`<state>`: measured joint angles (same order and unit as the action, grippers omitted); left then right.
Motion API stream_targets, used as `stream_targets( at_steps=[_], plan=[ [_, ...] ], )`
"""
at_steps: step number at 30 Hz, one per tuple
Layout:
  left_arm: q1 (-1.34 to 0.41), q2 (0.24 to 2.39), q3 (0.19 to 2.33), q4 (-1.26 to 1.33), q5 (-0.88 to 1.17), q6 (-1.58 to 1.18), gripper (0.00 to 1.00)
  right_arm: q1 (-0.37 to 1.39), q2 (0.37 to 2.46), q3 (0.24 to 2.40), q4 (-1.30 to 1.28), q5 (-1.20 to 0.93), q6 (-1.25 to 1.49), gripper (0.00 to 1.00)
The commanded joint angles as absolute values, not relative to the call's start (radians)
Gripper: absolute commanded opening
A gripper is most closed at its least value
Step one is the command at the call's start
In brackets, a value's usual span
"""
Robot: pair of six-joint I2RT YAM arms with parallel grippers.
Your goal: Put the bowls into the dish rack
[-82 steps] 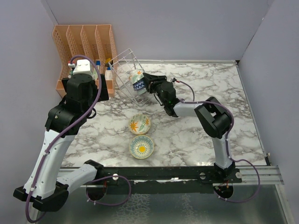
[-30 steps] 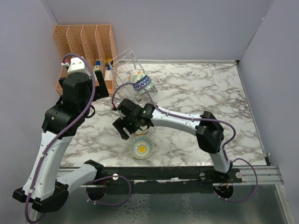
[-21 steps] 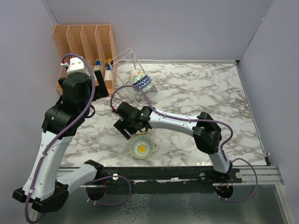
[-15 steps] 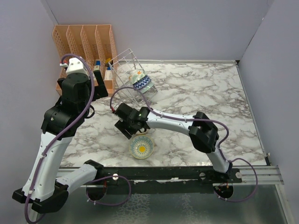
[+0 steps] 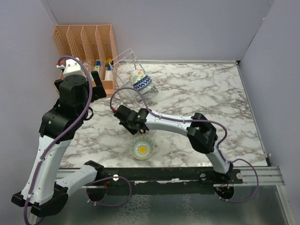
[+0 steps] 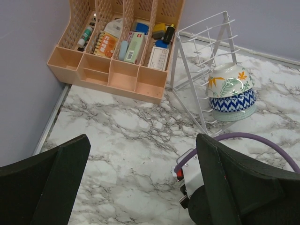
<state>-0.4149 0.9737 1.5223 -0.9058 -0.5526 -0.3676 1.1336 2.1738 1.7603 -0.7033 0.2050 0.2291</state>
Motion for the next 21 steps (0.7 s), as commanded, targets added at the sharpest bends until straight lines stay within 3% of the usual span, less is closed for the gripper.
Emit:
stream_targets(
  at_steps=[1, 6, 11, 16, 21],
  plan=[
    [-0.422, 0.954, 1.555, -0.889, -0.601, -0.350, 0.99, 1.138, 2.101, 1.810, -0.664, 0.213, 0.229, 0.01],
    [-0.422, 0.953, 1.582, -0.888, -0.611, -0.339, 0.99, 1.087, 2.024, 1.886, -0.632, 0.051, 0.266, 0.01],
    [-0.422, 0.953, 1.616, -0.899, -0.623, -0.322, 0.99, 0.920, 1.908, 1.853, -0.439, -0.360, 0.454, 0.01],
    [-0.422, 0.962, 1.641, -0.899, -0.641, -0.286, 0.99, 0.764, 1.838, 1.782, -0.068, -0.692, 0.750, 0.01],
    [-0.422, 0.966, 1.656, -0.889, -0.642, -0.278, 0.99, 0.643, 1.858, 1.651, 0.500, -0.730, 1.180, 0.01]
  ],
)
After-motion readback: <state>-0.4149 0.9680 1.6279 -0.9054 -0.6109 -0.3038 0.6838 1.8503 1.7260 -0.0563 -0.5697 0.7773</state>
